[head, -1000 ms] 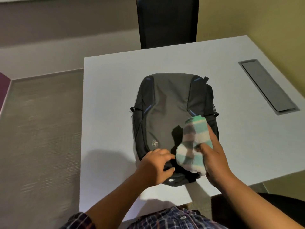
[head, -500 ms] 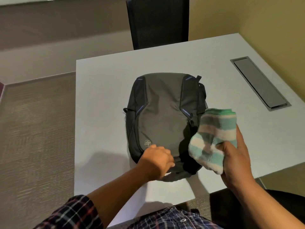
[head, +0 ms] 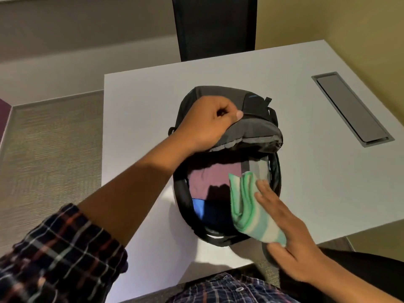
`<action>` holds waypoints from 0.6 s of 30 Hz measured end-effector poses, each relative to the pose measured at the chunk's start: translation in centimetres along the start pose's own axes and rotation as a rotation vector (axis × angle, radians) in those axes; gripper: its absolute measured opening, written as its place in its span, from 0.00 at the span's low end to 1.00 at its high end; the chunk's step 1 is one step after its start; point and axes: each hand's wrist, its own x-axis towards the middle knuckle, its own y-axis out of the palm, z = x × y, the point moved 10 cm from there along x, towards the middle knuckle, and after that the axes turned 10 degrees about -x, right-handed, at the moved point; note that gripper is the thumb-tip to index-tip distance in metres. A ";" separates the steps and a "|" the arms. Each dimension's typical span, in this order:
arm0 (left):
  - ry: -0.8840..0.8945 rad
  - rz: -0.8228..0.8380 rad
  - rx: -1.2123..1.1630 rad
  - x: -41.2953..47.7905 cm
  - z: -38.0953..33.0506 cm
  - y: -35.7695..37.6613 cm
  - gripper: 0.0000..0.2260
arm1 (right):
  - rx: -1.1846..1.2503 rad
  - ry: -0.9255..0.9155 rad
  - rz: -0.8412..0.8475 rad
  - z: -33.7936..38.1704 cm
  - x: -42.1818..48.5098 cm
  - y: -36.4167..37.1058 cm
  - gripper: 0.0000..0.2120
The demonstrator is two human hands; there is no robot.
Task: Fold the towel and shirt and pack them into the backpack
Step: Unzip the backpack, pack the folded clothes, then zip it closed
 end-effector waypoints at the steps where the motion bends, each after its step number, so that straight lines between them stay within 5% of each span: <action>1: 0.020 0.026 0.022 0.2 -0.9 0.4 0.08 | -0.096 -0.042 0.058 -0.6 0.5 0.8 0.29; 8: 0.052 0.080 0.058 -0.3 -2.0 1.5 0.08 | -0.709 -0.156 0.292 -6.1 7.3 6.2 0.40; 13: 0.023 0.082 0.038 -1.1 -1.1 1.2 0.08 | -0.835 -0.286 0.521 -8.5 7.3 12.4 0.38; 18: -0.012 0.068 -0.008 -2.0 0.3 1.3 0.08 | -0.868 -0.282 0.474 -8.7 7.3 12.6 0.35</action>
